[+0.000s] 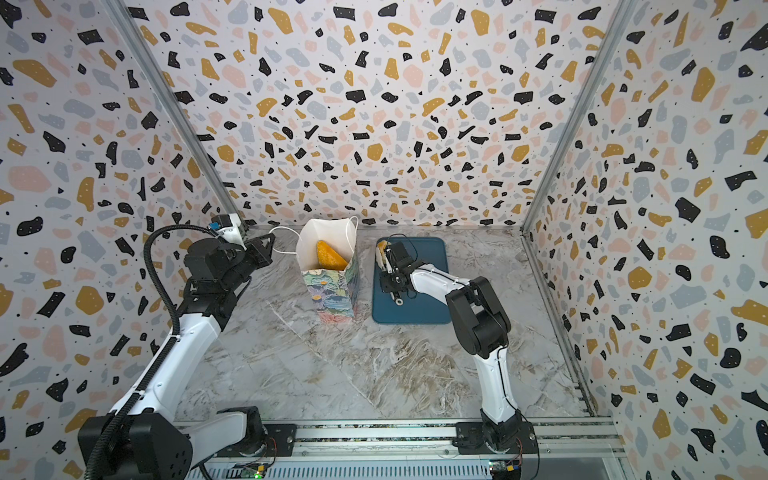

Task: Place the fake bread into the paper bag
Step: 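Lower the tongs and close them around the shell bun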

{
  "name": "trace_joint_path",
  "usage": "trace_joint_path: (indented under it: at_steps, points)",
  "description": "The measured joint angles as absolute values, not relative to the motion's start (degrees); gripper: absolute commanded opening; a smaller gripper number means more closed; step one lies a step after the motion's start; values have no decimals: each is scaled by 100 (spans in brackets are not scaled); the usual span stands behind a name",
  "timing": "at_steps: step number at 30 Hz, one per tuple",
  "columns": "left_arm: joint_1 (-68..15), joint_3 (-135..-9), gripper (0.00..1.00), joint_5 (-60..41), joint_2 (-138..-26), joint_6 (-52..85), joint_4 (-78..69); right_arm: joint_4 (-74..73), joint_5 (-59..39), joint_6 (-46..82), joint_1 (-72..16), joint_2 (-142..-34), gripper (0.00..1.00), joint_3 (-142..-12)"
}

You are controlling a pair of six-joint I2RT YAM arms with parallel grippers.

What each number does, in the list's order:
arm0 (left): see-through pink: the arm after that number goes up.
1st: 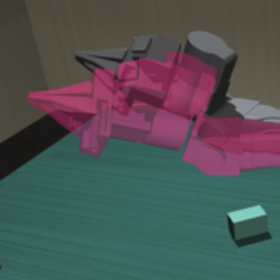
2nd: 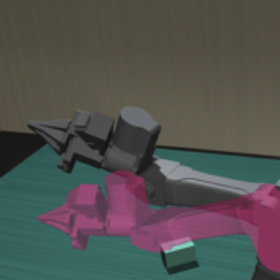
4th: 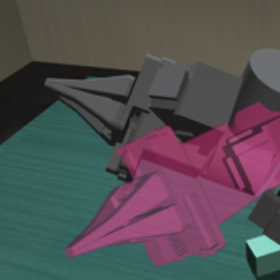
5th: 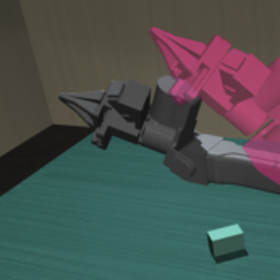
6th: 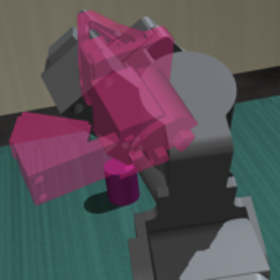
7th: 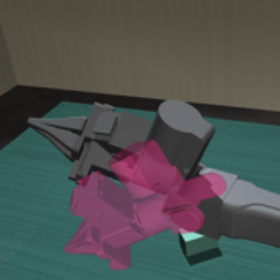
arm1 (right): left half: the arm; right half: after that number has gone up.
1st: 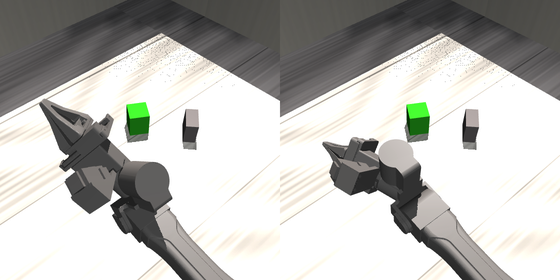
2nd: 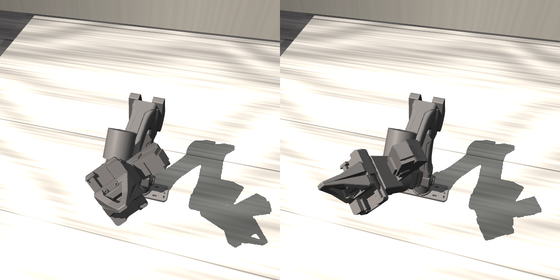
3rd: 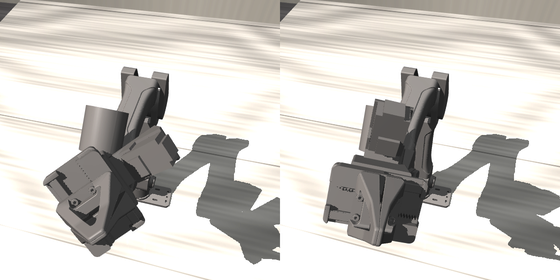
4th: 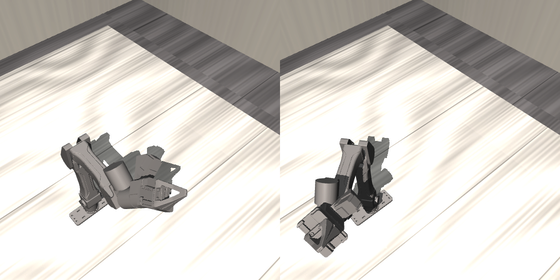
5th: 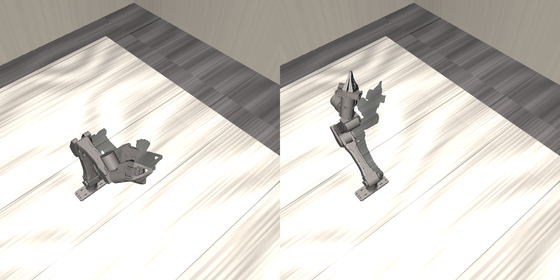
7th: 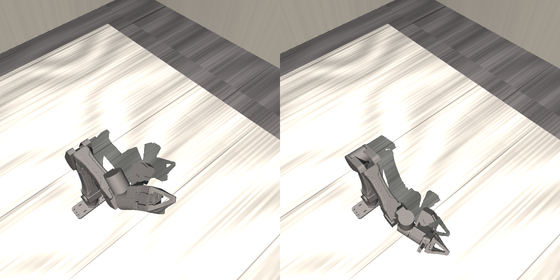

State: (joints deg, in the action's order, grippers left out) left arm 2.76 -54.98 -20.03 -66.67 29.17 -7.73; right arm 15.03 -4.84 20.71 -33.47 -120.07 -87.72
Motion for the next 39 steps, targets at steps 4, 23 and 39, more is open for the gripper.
trace_joint_path:
  at_steps: [4, 23, 39]
  points:
    - [276, -5498, 0, -2003, -6667, 2917, -773, 1503, -510, 2075, -3350, -12007, 21, -8807]
    - [276, -5498, 0, -2003, -6667, 2917, -773, 1151, -582, 2292, -3343, -11537, 17, -8055]
    - [276, -5498, 0, -2003, -6667, 2917, -773, 812, -582, 2727, -3343, -10477, 16, -6722]
